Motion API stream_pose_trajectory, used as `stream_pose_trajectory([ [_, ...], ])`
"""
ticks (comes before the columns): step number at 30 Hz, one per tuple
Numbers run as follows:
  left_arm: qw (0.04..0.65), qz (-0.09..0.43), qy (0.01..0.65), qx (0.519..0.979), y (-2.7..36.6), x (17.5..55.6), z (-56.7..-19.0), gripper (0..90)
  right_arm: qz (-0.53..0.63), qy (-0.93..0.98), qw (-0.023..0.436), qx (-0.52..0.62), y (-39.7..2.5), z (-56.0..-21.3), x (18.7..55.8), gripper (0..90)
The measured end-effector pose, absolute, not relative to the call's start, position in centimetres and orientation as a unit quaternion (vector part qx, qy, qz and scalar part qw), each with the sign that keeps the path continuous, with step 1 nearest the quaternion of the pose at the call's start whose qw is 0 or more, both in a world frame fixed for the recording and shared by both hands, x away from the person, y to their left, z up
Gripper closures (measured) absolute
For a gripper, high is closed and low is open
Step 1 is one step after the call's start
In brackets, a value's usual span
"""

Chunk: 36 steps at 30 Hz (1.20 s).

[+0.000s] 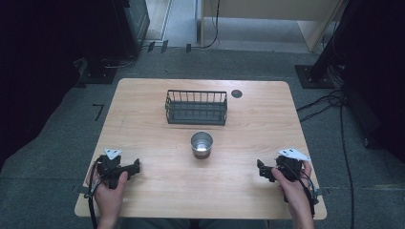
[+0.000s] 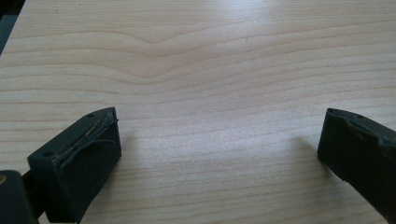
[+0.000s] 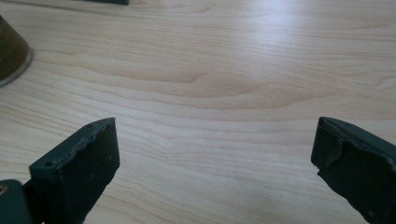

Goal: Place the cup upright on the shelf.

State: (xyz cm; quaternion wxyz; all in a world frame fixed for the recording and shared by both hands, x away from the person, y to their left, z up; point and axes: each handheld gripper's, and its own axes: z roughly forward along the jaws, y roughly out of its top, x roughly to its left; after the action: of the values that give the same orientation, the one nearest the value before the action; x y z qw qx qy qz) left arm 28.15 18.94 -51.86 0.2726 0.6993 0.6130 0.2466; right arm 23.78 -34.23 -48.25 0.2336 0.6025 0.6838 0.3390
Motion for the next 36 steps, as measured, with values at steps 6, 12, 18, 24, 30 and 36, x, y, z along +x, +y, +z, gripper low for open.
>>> stream_pose_trajectory([
  [6,0.273,0.247,0.613,0.699,18.9,28.2,-51.9,0.0,0.351,0.685,0.226,0.597,-33.2,-48.0,24.1,0.7],
  [12,0.273,0.247,0.613,0.699,18.9,28.2,-51.9,0.0,0.359,0.689,0.220,0.591,-31.9,-47.6,24.5,0.7],
  [18,0.273,0.246,0.613,0.699,18.9,28.2,-51.9,0.0,0.366,0.696,0.218,0.578,-30.6,-47.0,24.9,0.7],
  [24,0.273,0.246,0.613,0.699,18.9,28.2,-51.9,0.0,0.374,0.701,0.214,0.569,-29.2,-46.7,25.4,0.7],
  [30,0.273,0.246,0.613,0.699,18.9,28.1,-51.9,0.0,0.378,0.707,0.211,0.559,-28.1,-46.4,25.9,0.7],
  [36,0.273,0.246,0.613,0.699,18.9,28.2,-51.9,0.0,0.389,0.714,0.207,0.545,-26.4,-45.8,26.4,0.7],
])
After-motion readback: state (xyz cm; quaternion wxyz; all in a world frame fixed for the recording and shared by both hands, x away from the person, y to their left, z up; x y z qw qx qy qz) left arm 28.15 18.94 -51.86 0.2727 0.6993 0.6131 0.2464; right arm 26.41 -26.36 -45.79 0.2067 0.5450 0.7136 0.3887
